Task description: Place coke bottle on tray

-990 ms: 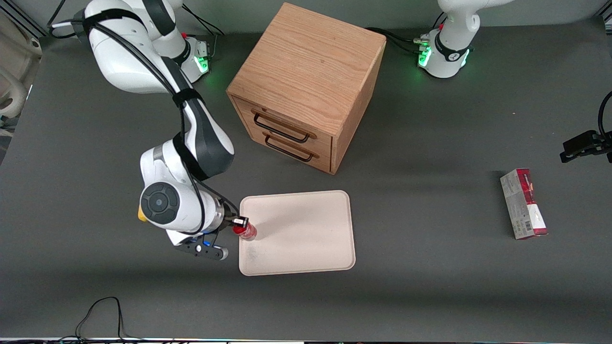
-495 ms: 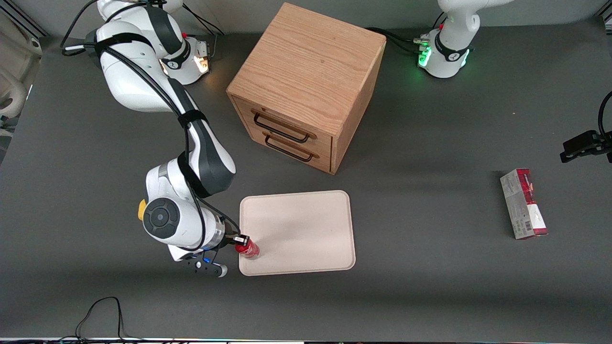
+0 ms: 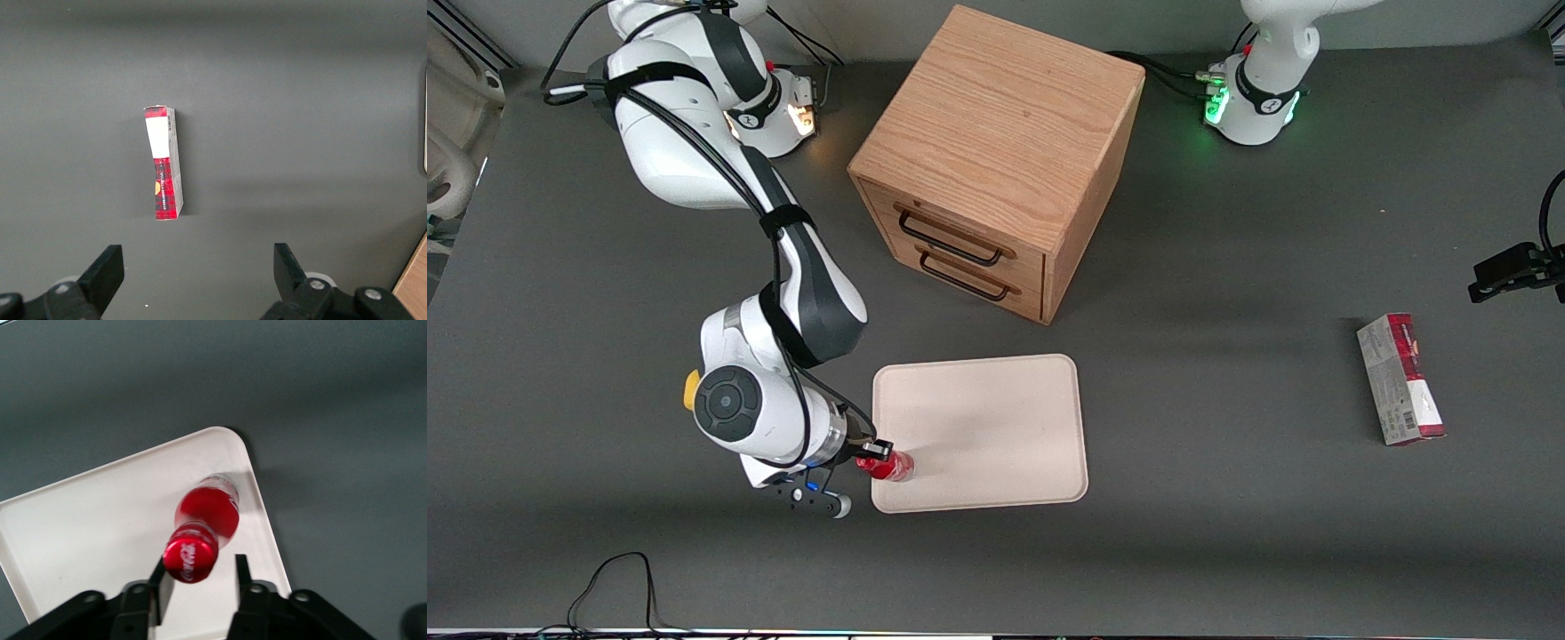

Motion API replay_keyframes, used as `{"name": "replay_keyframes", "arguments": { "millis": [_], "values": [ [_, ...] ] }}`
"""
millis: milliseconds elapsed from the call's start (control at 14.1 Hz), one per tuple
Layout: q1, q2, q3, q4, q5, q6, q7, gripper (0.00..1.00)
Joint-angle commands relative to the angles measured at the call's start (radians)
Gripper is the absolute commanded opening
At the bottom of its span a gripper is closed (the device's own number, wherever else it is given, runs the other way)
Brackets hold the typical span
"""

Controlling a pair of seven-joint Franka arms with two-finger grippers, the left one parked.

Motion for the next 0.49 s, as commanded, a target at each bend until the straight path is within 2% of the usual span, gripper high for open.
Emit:
{"name": "replay_keyframes", "arguments": {
  "millis": [0,212,424],
  "values": [
    [0.004,0.018,0.001,0.040,0.000,-0.004,0.017,1.00],
    [0.003,-0.002,-0.001,0.037,-0.001,-0.027,0.018,1.00],
    [-0.006,-0.057,-0.002,0.017,0.000,-0.125,0.008,1.00]
  ]
}}
